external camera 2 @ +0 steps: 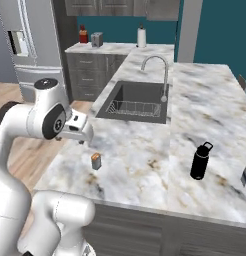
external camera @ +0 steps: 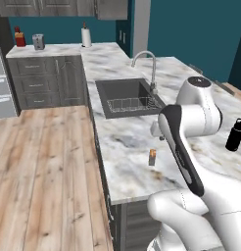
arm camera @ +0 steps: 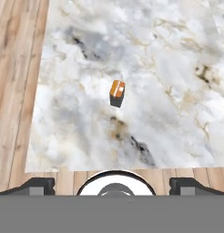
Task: Move the drinks to the dining counter.
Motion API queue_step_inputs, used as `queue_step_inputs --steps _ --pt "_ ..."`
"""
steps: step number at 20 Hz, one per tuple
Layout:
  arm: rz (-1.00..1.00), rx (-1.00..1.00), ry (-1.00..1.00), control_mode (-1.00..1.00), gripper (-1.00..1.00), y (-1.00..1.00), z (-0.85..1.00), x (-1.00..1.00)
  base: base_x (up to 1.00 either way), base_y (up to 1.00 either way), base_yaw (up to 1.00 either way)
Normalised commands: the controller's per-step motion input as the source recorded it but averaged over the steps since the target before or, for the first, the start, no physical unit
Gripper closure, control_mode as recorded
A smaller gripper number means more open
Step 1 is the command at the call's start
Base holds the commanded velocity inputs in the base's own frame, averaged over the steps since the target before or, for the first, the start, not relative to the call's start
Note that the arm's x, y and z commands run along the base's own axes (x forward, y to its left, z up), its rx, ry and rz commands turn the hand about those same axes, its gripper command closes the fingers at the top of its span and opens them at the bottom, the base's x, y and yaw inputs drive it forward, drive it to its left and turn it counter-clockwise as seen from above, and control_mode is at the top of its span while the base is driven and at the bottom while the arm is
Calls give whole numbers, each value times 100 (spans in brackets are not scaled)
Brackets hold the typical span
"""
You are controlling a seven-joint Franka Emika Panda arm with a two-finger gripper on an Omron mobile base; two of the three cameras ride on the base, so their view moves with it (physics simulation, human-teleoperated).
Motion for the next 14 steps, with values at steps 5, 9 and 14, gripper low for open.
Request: queue_step_inputs --steps 5,9,14 --pt "0 0 0 -100 -100 0 -53 46 0 0 0" --pt "-2 0 0 -100 -100 0 -55 42 0 0 0" --pt "-2 0 0 -100 -100 0 -50 38 0 0 0"
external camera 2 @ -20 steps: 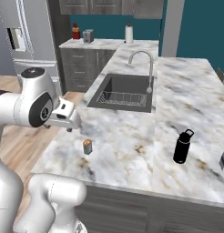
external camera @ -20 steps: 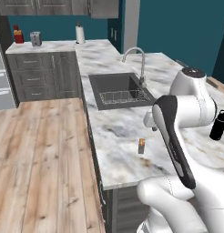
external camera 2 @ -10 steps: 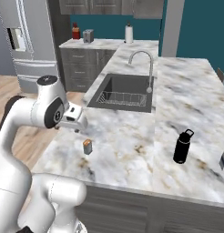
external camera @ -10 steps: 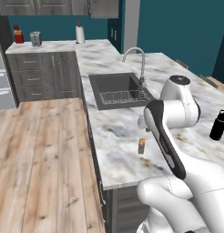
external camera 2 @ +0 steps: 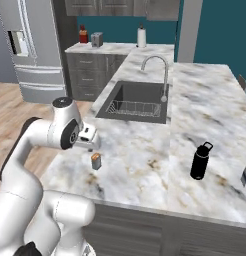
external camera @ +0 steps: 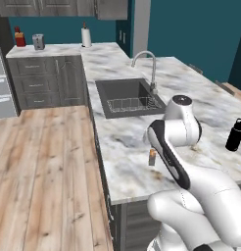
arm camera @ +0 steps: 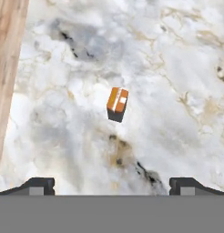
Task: Move the drinks to the dining counter.
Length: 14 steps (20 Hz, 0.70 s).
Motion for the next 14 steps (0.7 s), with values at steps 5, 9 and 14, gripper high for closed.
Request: queue_step_inputs --steps 5,9,14 --pt "-6 0 0 -100 -100 0 -32 38 0 0 0" --pt "-5 0 0 -100 -100 0 -33 42 0 0 0" --pt "-5 2 0 -100 -100 -5 -34 35 0 0 0"
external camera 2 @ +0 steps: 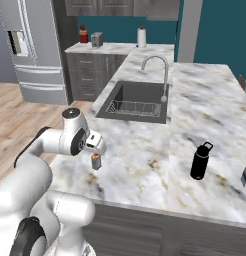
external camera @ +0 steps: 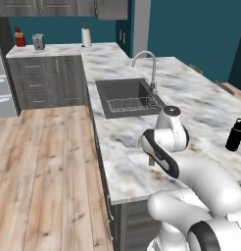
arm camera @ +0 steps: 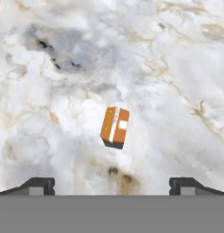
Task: Move the drinks to the dining counter.
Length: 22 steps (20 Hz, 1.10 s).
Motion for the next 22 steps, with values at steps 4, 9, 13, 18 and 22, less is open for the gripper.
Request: queue_step_inputs --steps 4,9,13,18,22 --pt "-5 5 0 -100 -100 -10 -34 33 0 0 0" --pt "-3 2 0 -100 -100 -4 -34 23 0 0 0" --pt "-5 0 0 -100 -100 0 -28 19 0 0 0" --pt "-5 0 1 -100 -100 0 -18 21 0 0 0" --pt "-4 0 1 -100 -100 0 -9 19 0 0 0"
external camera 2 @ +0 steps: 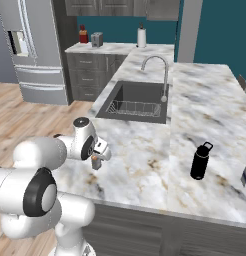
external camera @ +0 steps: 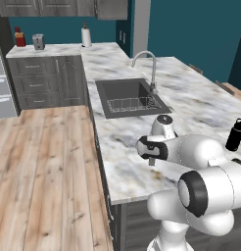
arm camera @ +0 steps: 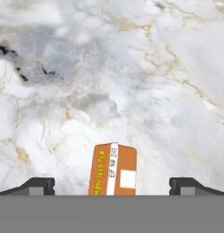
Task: Move the drinks to the dining counter.
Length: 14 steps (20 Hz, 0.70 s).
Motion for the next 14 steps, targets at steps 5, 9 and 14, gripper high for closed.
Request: queue_step_inputs --steps 5,9,14 --pt "0 0 4 -100 -100 0 -11 7 0 0 0" --pt "0 0 4 -100 -100 0 -15 0 0 0 0" --pt "0 0 3 -100 -100 0 -18 0 0 0 0"
